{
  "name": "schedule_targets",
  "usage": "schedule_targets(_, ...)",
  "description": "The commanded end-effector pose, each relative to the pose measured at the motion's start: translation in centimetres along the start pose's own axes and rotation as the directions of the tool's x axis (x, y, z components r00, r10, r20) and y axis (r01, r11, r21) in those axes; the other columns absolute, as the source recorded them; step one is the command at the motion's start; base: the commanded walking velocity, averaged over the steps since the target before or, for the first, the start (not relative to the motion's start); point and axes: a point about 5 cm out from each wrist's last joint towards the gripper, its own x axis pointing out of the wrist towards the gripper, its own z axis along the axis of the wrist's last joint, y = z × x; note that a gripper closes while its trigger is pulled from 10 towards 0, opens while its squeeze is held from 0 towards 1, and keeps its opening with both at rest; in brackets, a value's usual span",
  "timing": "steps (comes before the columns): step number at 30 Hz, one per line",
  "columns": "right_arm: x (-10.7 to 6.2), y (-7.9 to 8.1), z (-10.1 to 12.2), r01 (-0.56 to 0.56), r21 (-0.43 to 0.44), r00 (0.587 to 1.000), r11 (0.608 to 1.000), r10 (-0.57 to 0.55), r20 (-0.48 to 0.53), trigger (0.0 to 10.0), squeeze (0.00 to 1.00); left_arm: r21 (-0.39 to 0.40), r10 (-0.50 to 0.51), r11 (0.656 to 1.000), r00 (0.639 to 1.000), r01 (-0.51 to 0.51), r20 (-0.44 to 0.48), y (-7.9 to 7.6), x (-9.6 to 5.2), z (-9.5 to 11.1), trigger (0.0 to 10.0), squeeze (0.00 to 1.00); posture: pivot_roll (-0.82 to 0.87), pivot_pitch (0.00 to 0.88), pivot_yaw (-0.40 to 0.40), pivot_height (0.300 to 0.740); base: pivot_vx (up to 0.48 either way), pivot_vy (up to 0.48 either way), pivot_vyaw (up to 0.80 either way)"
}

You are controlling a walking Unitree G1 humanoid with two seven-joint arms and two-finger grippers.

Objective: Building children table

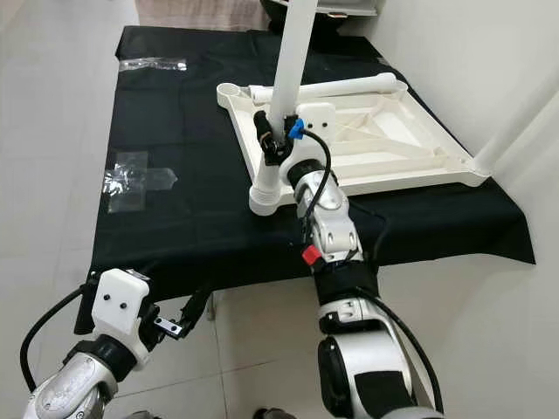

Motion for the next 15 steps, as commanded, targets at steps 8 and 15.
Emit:
schedule_targets(8,0.9,-0.5,0.1,-0.223,0.023,0.974,0.974,0.224,-0.035,10.0,0.00,-0.010,-0.003,1.000,1.000,0.003,-0.017,-0.2,-0.2,-0.3,10.0,0.00,0.15,0.154,-0.140,0.740,0.000,0.000,0.00)
schedule_targets(15,1.5,0.1,-0.2,-0.378,0.098,0.915,0.921,0.387,-0.113,10.0,0.00,-0.009,0.001,1.000,1.000,-0.001,-0.020,-0.2,-0.4,-0.3,10.0,0.00,0.15,0.167,-0.144,0.740,0.000,0.000,0.00)
